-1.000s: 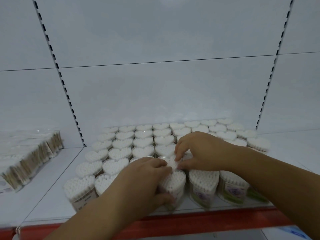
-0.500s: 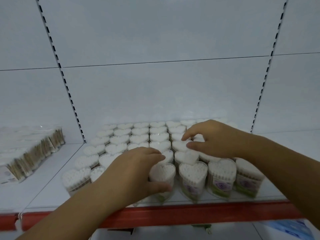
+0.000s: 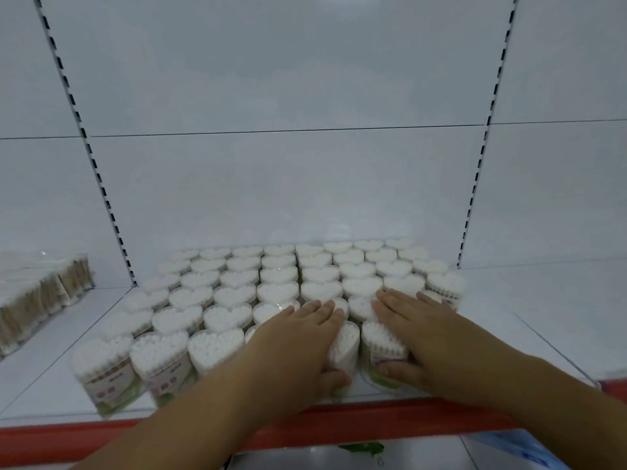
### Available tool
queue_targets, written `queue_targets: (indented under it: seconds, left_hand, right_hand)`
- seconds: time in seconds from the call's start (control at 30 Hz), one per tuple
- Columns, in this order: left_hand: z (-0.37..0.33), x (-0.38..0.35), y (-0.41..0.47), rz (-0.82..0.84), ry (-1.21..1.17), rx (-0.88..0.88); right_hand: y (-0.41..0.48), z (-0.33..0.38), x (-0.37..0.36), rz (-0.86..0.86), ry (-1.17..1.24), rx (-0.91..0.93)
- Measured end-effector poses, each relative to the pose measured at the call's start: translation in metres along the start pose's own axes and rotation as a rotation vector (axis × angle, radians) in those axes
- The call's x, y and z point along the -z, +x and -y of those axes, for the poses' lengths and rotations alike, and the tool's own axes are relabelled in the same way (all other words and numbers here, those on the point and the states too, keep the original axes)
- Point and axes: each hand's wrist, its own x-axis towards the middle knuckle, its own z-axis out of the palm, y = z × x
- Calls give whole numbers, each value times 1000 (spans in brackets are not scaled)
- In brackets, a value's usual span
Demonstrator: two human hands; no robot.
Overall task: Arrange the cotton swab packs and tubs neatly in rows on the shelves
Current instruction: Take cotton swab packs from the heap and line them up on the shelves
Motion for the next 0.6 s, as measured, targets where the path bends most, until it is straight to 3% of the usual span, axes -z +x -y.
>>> queue_targets:
  seconds: [0.07, 0.17, 0.23, 0.27, 0.4, 0.6]
  left_hand:
    - [0, -1, 2, 5, 19, -3]
    - [0, -1, 4, 19, 37, -4]
    - [0, 1, 4, 43, 35, -16]
    - [1, 2, 3, 63, 32, -25]
    - [9, 15, 0, 177, -19, -73]
    - [63, 47, 27, 74, 64, -56]
  right_hand:
    - [0, 2, -3, -71, -13, 4]
    - [2, 3, -5, -4, -125, -76]
    - [0, 7, 4, 91, -53, -88]
    - [1, 7, 4, 2, -2, -34]
    - [0, 9, 31, 112, 125, -3]
    - [41, -10, 47, -45, 191, -27]
